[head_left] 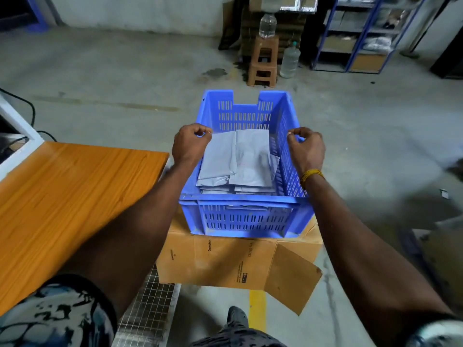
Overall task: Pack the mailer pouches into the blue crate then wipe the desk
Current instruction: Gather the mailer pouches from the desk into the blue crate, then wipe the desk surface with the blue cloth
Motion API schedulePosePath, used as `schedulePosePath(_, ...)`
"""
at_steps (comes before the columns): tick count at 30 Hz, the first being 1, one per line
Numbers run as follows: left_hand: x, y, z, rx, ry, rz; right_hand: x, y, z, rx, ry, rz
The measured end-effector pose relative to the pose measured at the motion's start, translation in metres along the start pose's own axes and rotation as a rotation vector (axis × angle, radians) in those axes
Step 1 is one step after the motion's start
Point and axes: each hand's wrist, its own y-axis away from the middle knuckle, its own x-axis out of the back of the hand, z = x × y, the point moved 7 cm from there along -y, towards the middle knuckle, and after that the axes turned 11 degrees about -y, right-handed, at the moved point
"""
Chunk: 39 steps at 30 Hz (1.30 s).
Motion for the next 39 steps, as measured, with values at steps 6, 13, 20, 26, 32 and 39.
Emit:
schedulePosePath(6,-0.022,-0.015,-0.025,0.024,-0.011,-0.016,-0.027,-0.01,0.026,-0.011,0.061,-0.055)
schedulePosePath(13,-0.035,-0.014,-0.047,0.039,-0.055,-0.061,-0.043,-0.001,0.041,-0.038,0.297,-0.124)
schedulePosePath(20,-0.035,-0.008,-0.045,0.022,-0.195,-0.211,-0.048,0.026,0.027,-0.097,0.448,-0.098)
schedulePosePath(26,0.011,0.047,-0.037,-0.032,-0.113,-0.114,-0.075,0.099,-0.025,0.111,0.281,-0.243)
schedulePosePath(32,0.097,0.143,-0.082,0.068,-0.026,0.032,-0.116,0.226,-0.071,0.251,-0.017,-0.525)
schedulePosePath(39,0.195,0.265,-0.153,0.279,-0.055,0.211,-0.157,0.351,-0.111,0.358,-0.126,-0.886)
